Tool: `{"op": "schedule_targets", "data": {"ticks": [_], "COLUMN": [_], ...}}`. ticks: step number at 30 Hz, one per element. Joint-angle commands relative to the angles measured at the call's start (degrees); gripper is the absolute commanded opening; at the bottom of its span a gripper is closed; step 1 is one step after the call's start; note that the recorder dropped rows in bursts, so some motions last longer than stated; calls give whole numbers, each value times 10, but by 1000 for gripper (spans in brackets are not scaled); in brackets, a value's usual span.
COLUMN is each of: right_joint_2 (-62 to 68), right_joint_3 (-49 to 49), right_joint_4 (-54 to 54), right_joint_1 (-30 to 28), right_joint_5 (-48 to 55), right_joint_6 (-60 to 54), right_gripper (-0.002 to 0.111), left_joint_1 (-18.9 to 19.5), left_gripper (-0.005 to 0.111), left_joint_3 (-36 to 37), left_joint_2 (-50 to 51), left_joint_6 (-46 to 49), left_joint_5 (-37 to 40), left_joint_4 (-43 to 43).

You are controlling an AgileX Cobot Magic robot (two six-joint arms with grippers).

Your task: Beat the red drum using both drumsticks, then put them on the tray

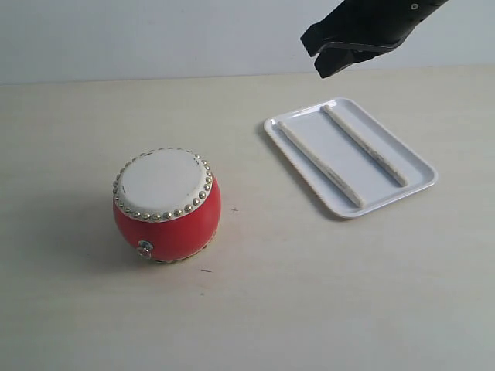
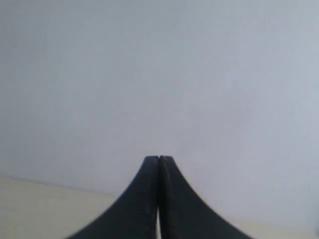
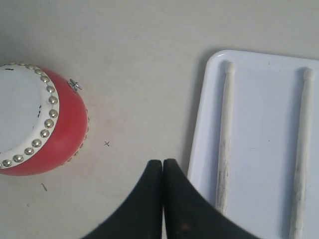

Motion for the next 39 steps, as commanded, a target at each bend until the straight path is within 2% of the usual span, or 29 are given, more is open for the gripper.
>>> {"op": "schedule_targets", "data": {"ticks": [1, 2, 4, 9, 12, 17, 19, 23, 26, 29, 39], "right_joint_2": [-7, -7, -7, -7, -7, -7, -7, -7, -7, -7, -7], "right_joint_3": [1, 1, 1, 1, 1, 1, 1, 1, 1, 1, 1], "right_joint_4": [2, 2, 2, 2, 2, 2, 2, 2, 2, 2, 2], "right_joint_1": [-1, -1, -1, -1, -1, -1, -1, -1, -1, -1, -1], "right_joint_5": [-6, -6, -6, -6, -6, -6, -6, -6, -6, -6, -6], "right_joint_6": [-5, -5, -5, -5, -5, -5, -5, -5, -5, -5, -5], "right_gripper": [0, 0, 0, 0, 0, 0, 0, 0, 0, 0, 0], "left_joint_1": [86, 99, 103, 105, 108, 110, 110, 110, 110, 110, 111], "left_gripper": [0, 0, 0, 0, 0, 0, 0, 0, 0, 0, 0], "left_joint_3": [83, 107, 127, 147, 153, 159, 159, 159, 159, 159, 159], "left_joint_2": [-159, -197, -220, -230, -230, -230, -230, -230, -230, -230, -231], "left_joint_6": [-48, -48, -47, -11, 177, 557, 613, 658, 769, 890, 848], "left_joint_5": [10, 16, 22, 34, 36, 71, 116, 228, 285, 293, 293], "left_joint_4": [-4, -4, -4, -22, -169, -479, -513, -560, -620, -674, -685]}}
